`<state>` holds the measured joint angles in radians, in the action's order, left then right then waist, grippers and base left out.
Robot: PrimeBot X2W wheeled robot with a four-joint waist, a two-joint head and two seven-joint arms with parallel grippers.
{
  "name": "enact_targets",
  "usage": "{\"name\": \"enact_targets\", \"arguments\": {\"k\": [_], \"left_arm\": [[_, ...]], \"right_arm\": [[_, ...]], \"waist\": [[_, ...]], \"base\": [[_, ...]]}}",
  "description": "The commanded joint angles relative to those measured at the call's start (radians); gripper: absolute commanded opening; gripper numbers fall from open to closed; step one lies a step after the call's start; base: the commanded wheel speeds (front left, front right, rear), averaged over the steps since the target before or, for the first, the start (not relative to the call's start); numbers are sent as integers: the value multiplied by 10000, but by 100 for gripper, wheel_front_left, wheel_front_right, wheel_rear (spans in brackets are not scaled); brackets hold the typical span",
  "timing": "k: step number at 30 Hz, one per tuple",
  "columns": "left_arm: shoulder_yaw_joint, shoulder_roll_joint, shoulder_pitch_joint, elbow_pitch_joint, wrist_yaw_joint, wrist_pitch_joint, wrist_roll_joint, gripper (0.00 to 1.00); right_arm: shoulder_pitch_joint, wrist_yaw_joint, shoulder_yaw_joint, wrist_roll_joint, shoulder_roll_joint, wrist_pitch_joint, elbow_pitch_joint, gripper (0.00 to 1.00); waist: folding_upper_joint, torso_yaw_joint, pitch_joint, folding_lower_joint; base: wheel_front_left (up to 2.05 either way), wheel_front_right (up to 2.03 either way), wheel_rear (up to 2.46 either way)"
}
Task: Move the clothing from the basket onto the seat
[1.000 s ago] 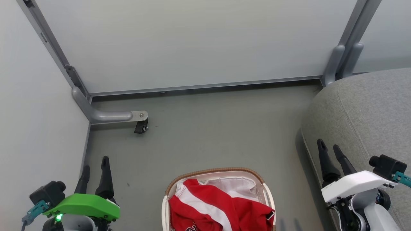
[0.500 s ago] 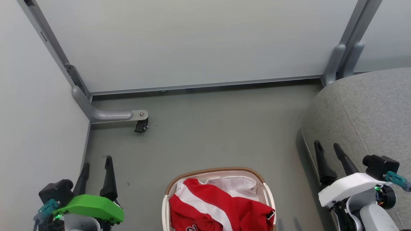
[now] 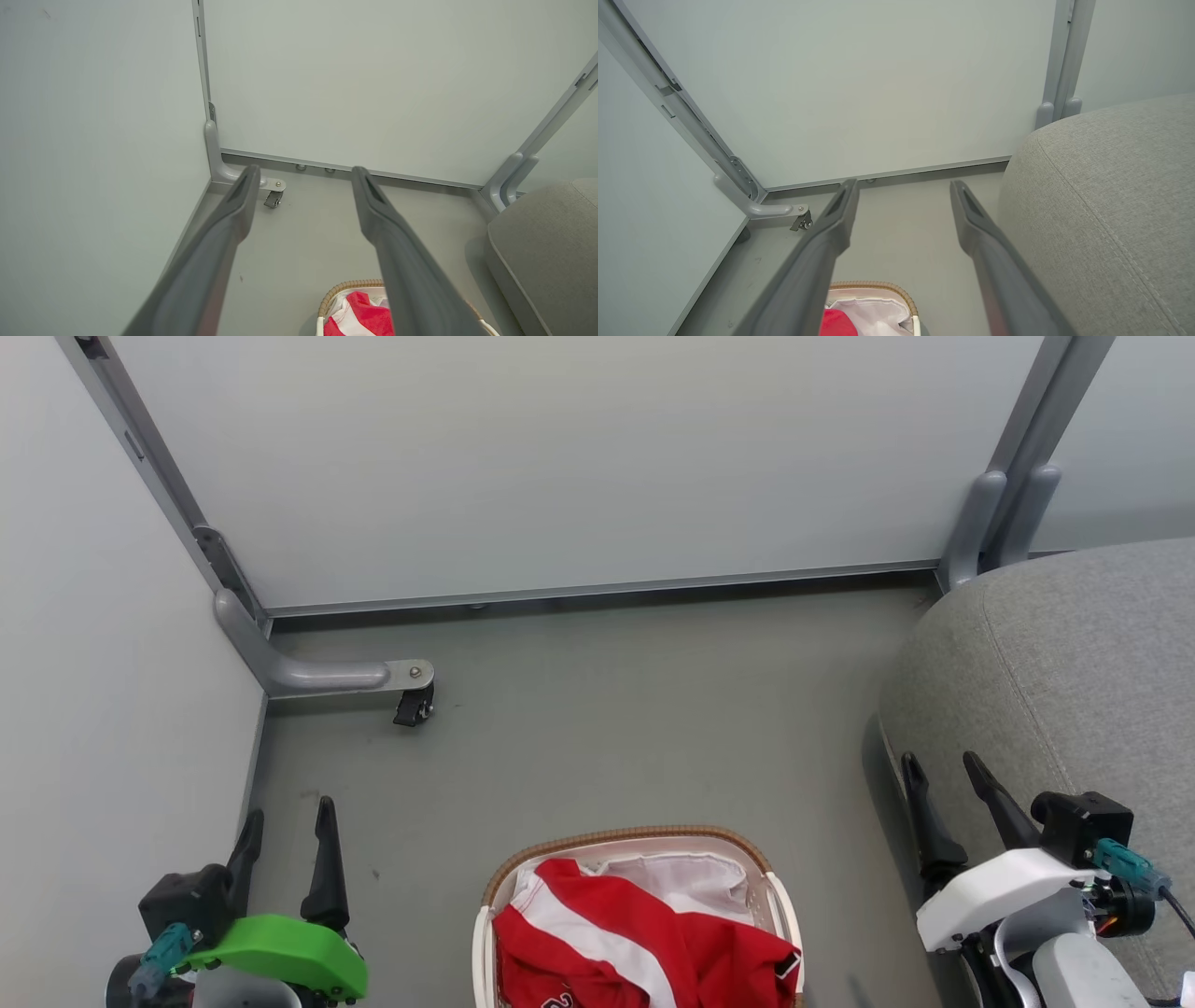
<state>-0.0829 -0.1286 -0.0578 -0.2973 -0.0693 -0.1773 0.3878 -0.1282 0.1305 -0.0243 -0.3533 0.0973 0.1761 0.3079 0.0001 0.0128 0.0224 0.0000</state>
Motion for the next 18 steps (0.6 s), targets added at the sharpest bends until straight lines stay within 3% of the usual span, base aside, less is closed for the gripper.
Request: {"name": "enact_targets", "arguments": {"k": [1, 18], "left_arm": [[9, -14, 67, 54, -31, -85, -265, 100], [280, 334, 367, 127, -210, -453, -1654, 100]], "right_arm": [[65, 3, -16, 285, 56, 91, -21, 100], [257, 3, 22, 1753, -26, 472, 61, 100]], "waist": [[-1, 2, -7, 0], [-1, -6, -72, 0]], "base": [[0, 0, 0], [0, 0, 0]]}}
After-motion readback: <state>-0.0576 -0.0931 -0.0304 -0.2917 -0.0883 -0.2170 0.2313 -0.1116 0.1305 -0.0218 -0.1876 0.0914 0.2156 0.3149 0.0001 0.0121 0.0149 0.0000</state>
